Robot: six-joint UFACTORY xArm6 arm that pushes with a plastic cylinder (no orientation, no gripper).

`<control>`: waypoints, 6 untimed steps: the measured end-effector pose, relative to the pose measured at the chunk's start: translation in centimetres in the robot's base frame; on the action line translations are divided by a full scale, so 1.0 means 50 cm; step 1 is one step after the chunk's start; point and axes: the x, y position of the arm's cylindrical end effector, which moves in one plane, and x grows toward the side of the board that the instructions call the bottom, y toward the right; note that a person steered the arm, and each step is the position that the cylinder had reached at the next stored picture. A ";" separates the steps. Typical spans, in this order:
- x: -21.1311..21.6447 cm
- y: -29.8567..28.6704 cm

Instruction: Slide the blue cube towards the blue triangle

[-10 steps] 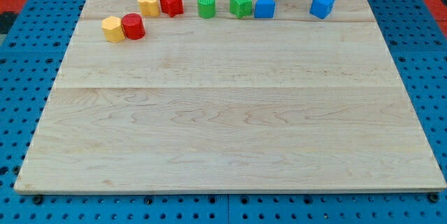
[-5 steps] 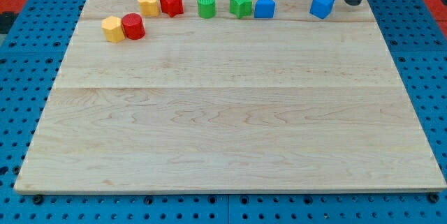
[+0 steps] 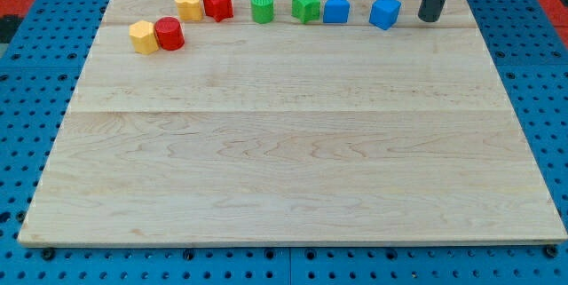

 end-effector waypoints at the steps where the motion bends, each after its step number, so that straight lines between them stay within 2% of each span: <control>1: -0.001 -0.012; 3: -0.013 -0.057; 6: -0.044 -0.058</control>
